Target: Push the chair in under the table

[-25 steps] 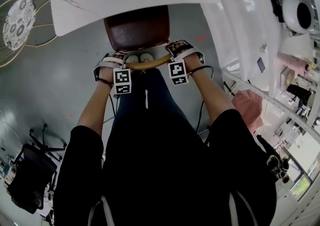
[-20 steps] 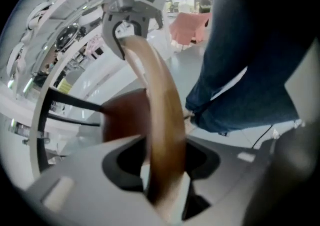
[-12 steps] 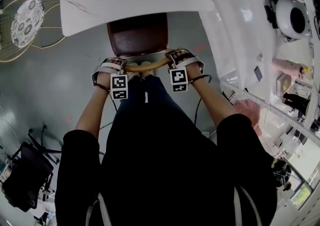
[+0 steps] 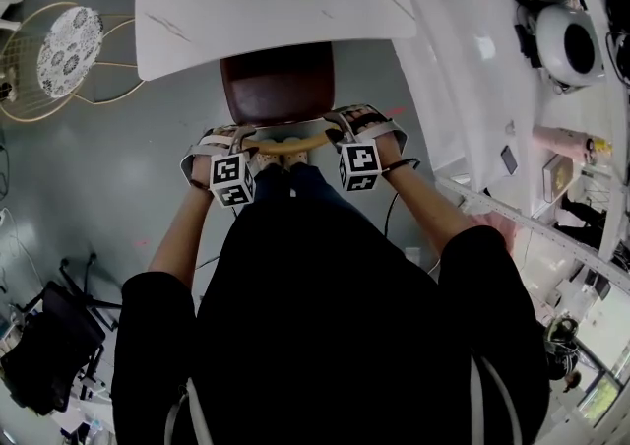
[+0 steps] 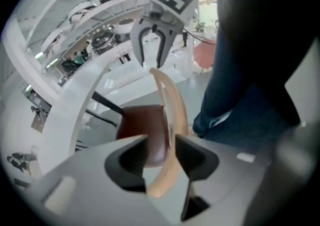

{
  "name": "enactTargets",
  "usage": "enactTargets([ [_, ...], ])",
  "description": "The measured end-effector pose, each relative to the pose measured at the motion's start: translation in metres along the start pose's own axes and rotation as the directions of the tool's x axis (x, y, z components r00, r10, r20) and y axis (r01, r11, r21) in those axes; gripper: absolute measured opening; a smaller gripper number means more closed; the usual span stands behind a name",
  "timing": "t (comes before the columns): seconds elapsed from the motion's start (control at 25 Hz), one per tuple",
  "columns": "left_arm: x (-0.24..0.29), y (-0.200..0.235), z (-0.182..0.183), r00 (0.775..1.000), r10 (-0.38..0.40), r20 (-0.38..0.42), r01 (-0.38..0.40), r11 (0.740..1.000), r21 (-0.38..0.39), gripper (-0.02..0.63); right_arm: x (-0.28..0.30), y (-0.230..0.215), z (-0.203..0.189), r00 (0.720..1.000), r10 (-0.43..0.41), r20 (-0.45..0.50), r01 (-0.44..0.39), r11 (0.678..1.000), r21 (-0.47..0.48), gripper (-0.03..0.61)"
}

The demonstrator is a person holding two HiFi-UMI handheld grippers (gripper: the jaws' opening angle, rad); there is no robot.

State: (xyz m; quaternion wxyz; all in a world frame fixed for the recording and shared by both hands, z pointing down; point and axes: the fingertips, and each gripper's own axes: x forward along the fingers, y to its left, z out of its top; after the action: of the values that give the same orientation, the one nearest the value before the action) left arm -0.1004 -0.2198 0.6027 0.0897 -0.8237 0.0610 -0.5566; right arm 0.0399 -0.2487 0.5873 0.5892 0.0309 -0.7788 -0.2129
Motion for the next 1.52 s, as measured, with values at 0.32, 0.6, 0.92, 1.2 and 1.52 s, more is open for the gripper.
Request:
enactTargets([
  [0.32, -0.051, 0.066, 0.042, 0.959, 0.250, 0.135, -0.213, 0.946, -0.243, 0.082, -0.055, -0.084, 0.034, 0.960, -0.257, 0.115, 0.216, 0.934, 0.284, 0.050],
  [0.6, -0.131, 0.140, 0.075, 0.816, 0.535, 0.220, -0.417, 0.808, -0.417, 0.009, -0.141, -0.175, 0.060, 0.803, -0.560, 0.203, 0.397, 0.757, 0.519, 0.025],
  [0.92, -0.248, 0.211, 0.121, 0.566, 0.776, 0.279, -0.507, 0.594, -0.625, 0.009, -0.237, -0.243, 0.074, 0.582, -0.772, 0.254, 0.455, 0.568, 0.686, 0.021],
  [1.2, -0.315, 0.235, 0.139, 0.389, 0.861, 0.327, -0.409, 0.480, -0.776, 0.008, -0.298, -0.271, 0.072, 0.448, -0.862, 0.237, 0.386, 0.426, 0.818, 0.021],
  [1.52, -0.350, 0.237, 0.135, 0.276, 0.919, 0.280, -0.371, 0.371, -0.851, 0.008, -0.323, -0.280, 0.066, 0.389, -0.894, 0.225, 0.279, 0.347, 0.896, 0.020],
])
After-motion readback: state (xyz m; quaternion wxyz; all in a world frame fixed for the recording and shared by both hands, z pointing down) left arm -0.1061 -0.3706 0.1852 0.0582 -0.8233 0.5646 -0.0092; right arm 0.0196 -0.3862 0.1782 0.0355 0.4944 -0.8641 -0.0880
